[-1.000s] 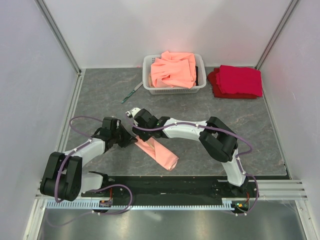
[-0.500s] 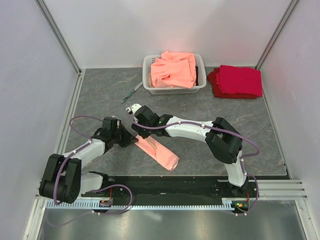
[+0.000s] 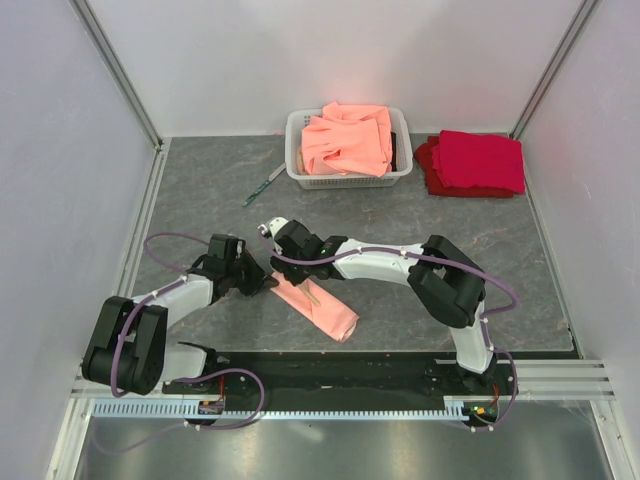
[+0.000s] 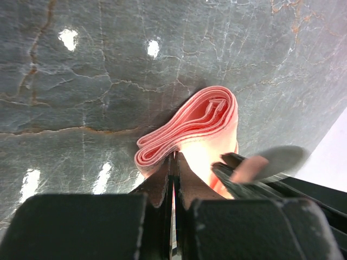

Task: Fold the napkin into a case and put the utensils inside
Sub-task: Insert the spoon into the folded napkin.

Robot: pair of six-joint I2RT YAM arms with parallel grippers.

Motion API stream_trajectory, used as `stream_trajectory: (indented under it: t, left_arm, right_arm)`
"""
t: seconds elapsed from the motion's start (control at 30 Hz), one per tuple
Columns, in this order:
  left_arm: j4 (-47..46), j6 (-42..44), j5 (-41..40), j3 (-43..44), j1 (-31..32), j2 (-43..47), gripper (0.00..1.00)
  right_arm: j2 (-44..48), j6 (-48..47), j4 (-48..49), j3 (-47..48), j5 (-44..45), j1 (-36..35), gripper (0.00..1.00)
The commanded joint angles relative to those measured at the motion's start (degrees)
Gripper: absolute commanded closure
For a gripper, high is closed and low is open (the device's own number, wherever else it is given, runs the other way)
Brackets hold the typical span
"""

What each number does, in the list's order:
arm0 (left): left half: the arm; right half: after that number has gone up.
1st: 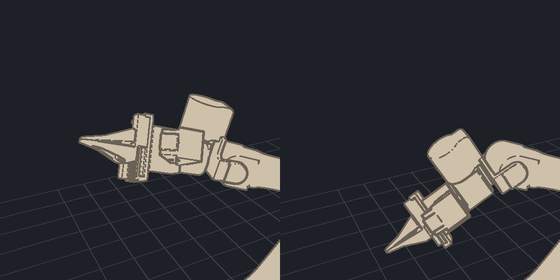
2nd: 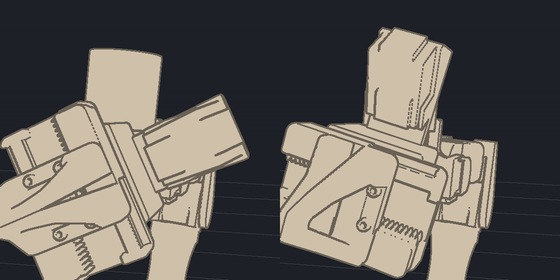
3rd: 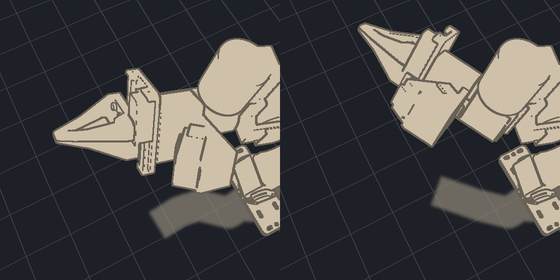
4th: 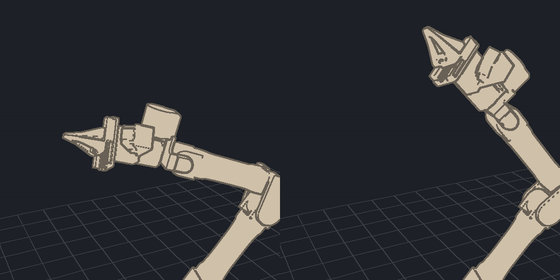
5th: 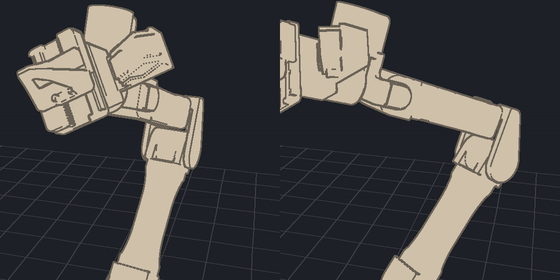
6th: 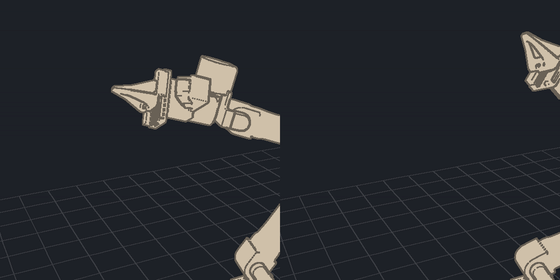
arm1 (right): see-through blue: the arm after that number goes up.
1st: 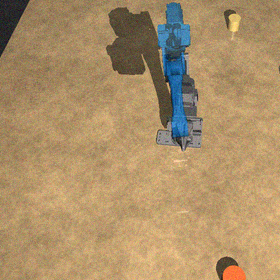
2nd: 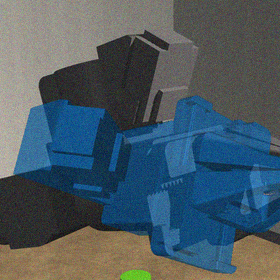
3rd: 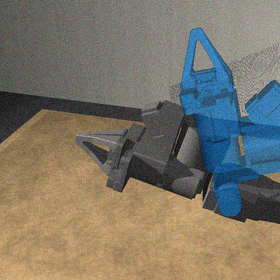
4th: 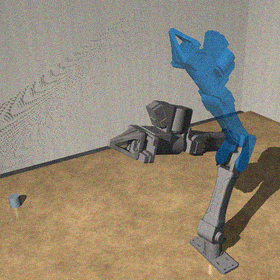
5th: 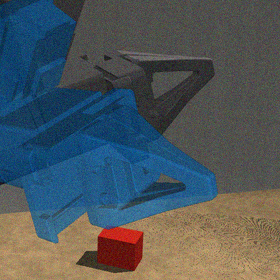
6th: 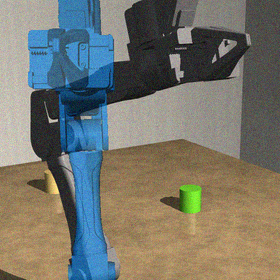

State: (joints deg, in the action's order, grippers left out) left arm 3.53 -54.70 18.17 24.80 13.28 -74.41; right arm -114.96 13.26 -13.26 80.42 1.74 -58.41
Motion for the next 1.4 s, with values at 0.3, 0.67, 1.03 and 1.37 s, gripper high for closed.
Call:
stream_trajectory:
  t: [0.3, 0.67, 1.03, 1.37]
  left_arm:
    - [-2.3, -2.1, -0.5, -1.3, 0.2, 2.0, 0.98]
    - [-1.8, -3.6, -2.0, -2.2, 0.2, 2.9, 0.98]
    - [-0.5, -4.8, -3.1, -2.3, 0.1, 3.3, 0.98]
    - [0.1, -5.1, -3.8, -2.2, 0.2, 3.8, 0.98]
  right_arm:
    - [-2.4, 1.0, 1.8, 7.6, -1.1, -0.3, 1.00]
    - [-2.8, -0.3, 3.5, 4.0, -1.0, -0.3, 1.00]
    - [-0.6, -1.3, 5.5, -1.1, -1.6, -0.4, 1.00]
    - [2.8, -1.1, 4.6, -4.7, -3.1, -1.4, 0.98]
